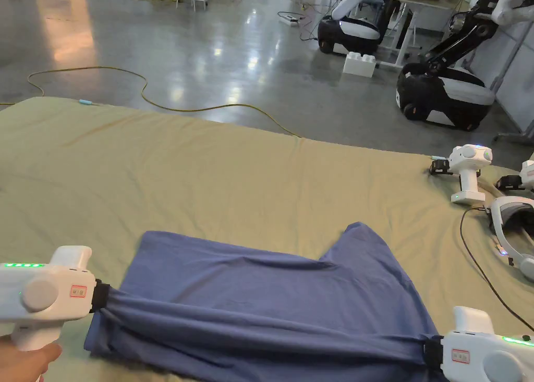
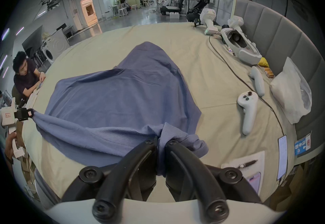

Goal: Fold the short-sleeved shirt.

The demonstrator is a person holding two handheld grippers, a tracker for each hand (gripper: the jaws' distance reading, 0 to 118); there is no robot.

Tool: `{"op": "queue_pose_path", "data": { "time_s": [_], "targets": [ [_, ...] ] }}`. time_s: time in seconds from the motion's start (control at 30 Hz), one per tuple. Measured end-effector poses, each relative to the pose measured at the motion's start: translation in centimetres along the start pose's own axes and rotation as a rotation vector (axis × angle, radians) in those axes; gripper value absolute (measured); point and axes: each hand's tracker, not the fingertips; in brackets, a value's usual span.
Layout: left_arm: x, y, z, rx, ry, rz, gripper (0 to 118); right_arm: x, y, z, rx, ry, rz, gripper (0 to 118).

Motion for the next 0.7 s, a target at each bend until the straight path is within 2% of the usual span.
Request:
{"op": "queue_pose_path", "data": {
  "time_s": [0.2, 0.27, 0.3, 0.37, 0.43, 0.7],
  "targets": [
    [0.6, 0.6, -4.5, -0.076, 0.015, -0.02, 9, 0.4, 0.9, -4.8, -0.086, -0.021, -0.027, 10],
    [0.6, 0.5, -5.4, -0.101, 0.026, -0.016, 11, 0.5, 0.6, -5.6, -0.088, -0.029, -0.022, 35],
    [-0.4, 1.0, -6.4, -0.112, 0.034, -0.018, 17, 0.4, 0.5, -5.6, -0.085, -0.061, -0.007, 47],
    [-0.5, 0.7, -6.1, -0.104, 0.036, -0.02, 42, 0.4, 0.4, -4.9, -0.048, -0.084, 0.012, 60],
    [-0.3, 0.6, -4.4, -0.067, 0.019, -0.022, 54, -0.1, 0.4, -3.0, 0.029, -0.077, 0.015, 63],
    [3.5, -1.1, 4.2, 0.276, -0.06, -0.091, 54, -3.9, 0.9, 5.8, 0.526, -0.081, 0.05, 63]
  ]
}}
